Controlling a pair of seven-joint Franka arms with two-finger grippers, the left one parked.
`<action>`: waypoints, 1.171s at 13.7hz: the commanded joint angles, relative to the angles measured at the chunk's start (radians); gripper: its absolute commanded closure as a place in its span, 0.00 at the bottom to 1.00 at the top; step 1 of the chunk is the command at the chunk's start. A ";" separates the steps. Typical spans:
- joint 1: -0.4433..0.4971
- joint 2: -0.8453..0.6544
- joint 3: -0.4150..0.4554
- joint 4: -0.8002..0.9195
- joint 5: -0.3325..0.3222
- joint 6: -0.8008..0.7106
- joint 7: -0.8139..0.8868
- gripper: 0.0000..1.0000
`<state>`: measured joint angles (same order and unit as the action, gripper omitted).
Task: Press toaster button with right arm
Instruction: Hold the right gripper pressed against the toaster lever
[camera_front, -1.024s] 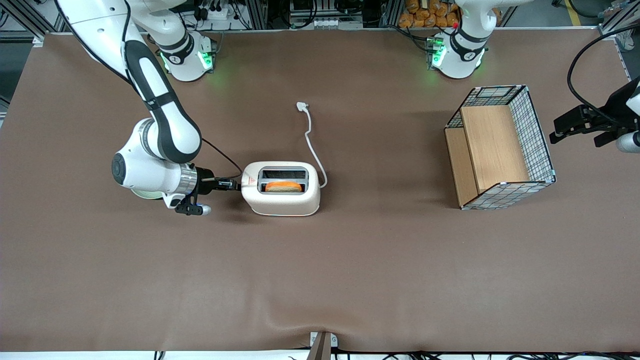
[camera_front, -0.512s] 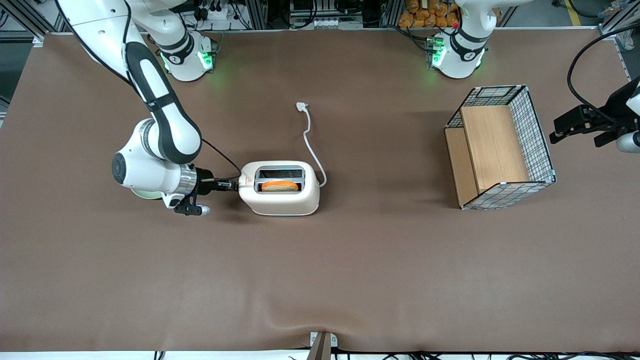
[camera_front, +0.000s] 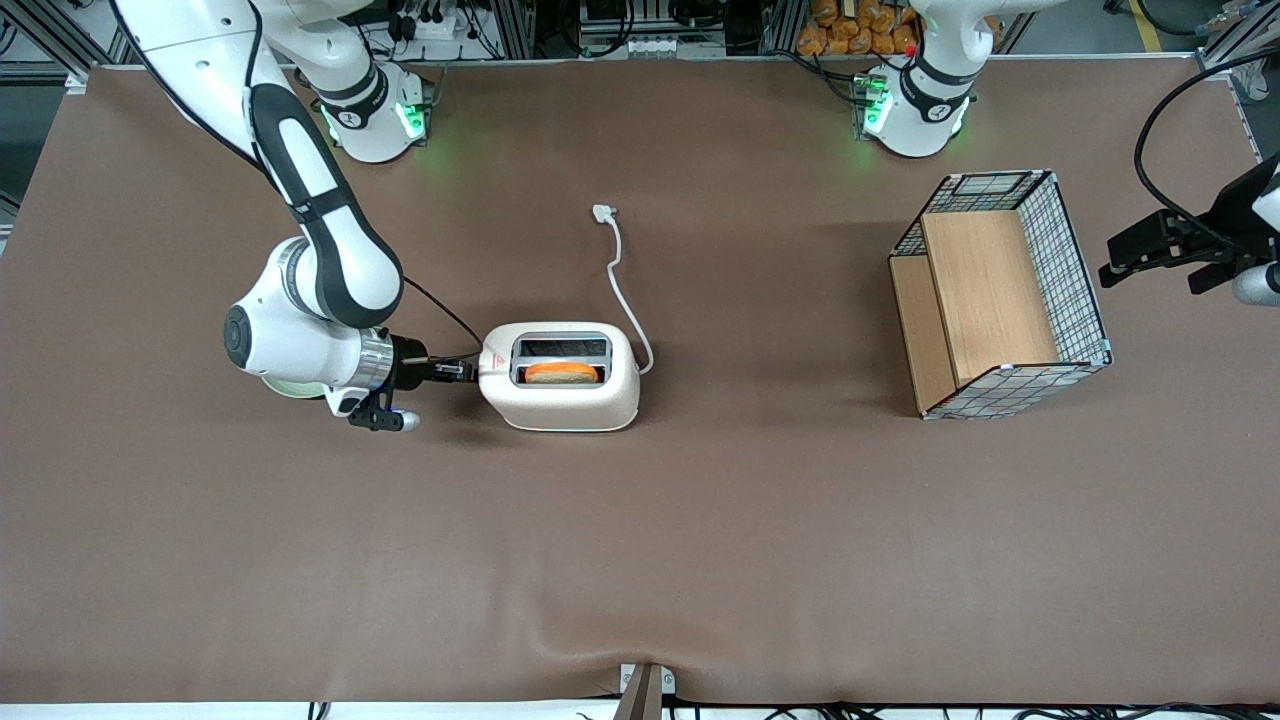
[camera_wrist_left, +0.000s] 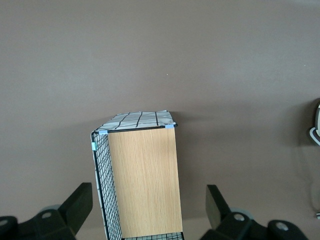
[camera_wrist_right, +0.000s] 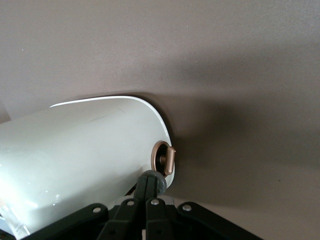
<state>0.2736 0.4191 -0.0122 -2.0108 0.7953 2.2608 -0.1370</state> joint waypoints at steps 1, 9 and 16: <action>0.019 0.050 0.002 -0.005 0.035 0.069 -0.050 1.00; 0.019 0.050 0.002 0.001 0.035 0.059 -0.039 1.00; 0.019 0.050 0.002 0.003 0.035 0.057 -0.039 1.00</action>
<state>0.2736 0.4185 -0.0104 -2.0097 0.8019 2.2602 -0.1375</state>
